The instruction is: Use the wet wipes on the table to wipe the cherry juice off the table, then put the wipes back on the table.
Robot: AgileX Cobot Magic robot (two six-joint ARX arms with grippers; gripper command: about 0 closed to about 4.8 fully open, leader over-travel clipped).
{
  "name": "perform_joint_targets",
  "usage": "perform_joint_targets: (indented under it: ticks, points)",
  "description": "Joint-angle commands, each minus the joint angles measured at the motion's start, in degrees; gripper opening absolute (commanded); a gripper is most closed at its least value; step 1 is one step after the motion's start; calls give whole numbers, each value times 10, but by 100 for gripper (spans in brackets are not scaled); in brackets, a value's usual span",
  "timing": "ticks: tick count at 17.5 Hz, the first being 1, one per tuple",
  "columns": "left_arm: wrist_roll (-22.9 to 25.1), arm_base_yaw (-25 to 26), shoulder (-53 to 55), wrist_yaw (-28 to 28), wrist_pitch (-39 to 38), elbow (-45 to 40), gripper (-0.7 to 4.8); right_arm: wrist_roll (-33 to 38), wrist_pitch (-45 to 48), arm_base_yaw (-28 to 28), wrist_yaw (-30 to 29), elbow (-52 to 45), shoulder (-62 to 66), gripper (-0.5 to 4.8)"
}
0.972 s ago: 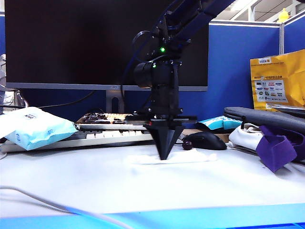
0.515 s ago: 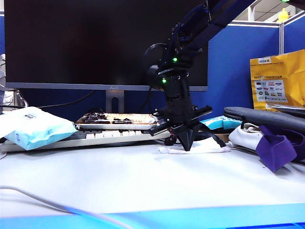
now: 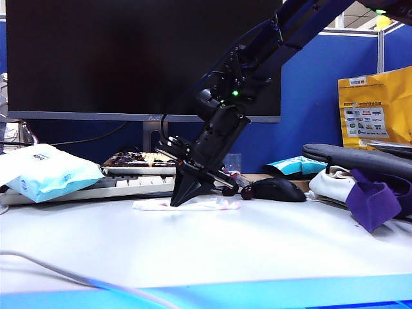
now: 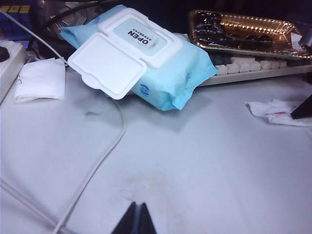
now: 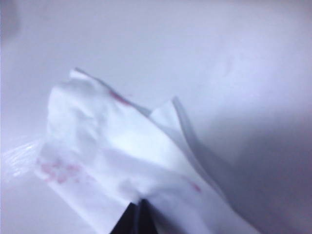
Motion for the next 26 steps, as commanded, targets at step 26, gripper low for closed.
perform_joint_targets:
  ticks: [26]
  points:
    - [0, 0, -2, 2, -6, -3, -4, -38, -336, -7, 391, -5, 5, -1]
